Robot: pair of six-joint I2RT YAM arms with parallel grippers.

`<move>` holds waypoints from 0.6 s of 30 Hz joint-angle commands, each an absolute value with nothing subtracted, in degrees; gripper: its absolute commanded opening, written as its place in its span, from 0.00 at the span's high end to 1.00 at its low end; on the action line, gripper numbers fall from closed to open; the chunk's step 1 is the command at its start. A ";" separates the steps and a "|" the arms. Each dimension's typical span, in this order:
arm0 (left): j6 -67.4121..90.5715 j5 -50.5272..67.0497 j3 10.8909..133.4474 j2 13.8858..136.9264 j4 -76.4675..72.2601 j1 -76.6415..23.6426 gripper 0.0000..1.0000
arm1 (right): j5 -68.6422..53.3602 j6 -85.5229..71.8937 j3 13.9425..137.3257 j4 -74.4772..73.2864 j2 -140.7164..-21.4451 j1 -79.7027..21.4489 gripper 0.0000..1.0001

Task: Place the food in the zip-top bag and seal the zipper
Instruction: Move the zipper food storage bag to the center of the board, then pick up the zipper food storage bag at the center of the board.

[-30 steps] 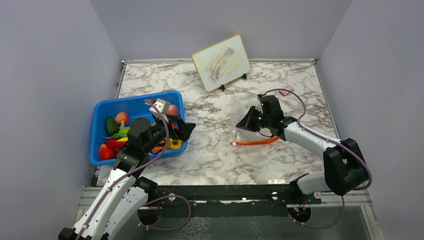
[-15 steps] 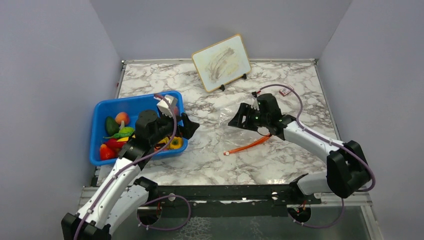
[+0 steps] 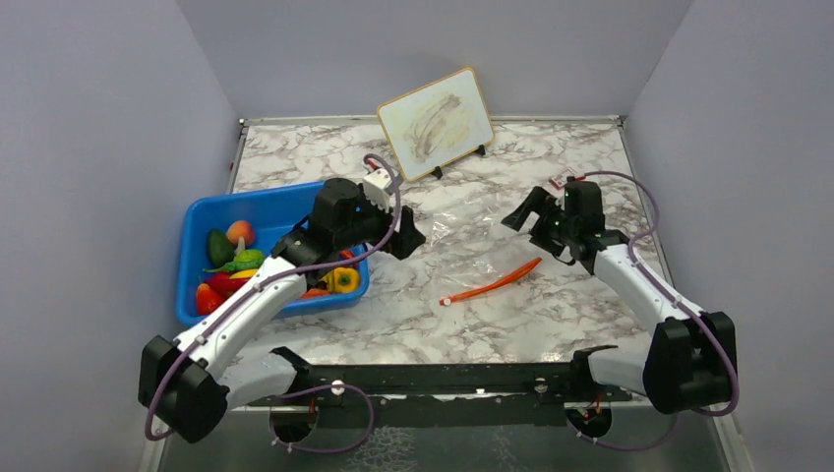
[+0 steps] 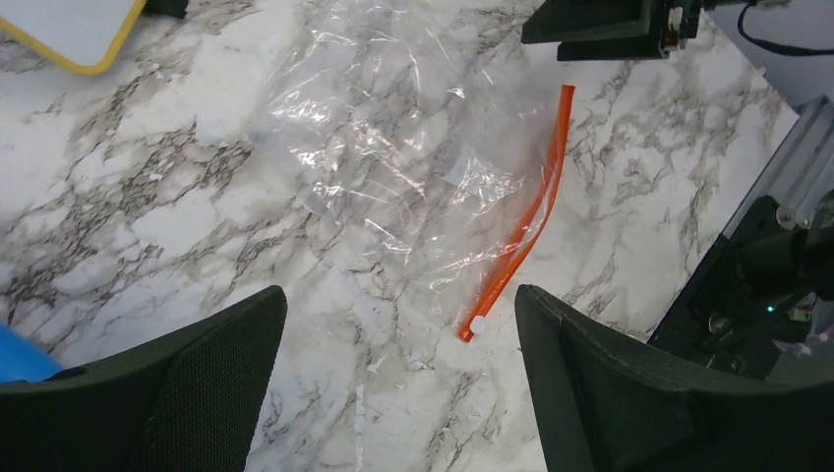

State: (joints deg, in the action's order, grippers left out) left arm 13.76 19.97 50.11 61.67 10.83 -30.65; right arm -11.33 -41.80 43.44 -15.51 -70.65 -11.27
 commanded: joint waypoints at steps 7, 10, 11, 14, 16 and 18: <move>5.09 2.49 62.64 76.00 13.72 -48.28 0.30 | -15.02 -48.26 35.68 -14.11 -70.62 0.74 0.05; 1.76 -2.43 66.55 81.56 13.17 -54.79 0.34 | -15.09 -48.96 34.74 -13.78 -69.94 1.84 0.05; 0.89 -4.31 67.99 83.94 13.23 -56.85 0.34 | -14.70 -49.04 34.63 -13.84 -69.74 2.03 0.05; -1.91 -5.80 72.31 92.21 13.47 -60.98 0.35 | -13.20 -48.52 33.67 -12.32 -69.39 2.50 0.06; -3.61 -5.22 74.34 96.34 13.39 -62.92 0.36 | -12.82 -48.27 33.35 -12.50 -69.86 3.15 0.06; -4.81 -4.15 75.92 100.03 13.25 -64.20 0.36 | -13.70 -48.06 33.09 -12.50 -70.13 3.57 0.07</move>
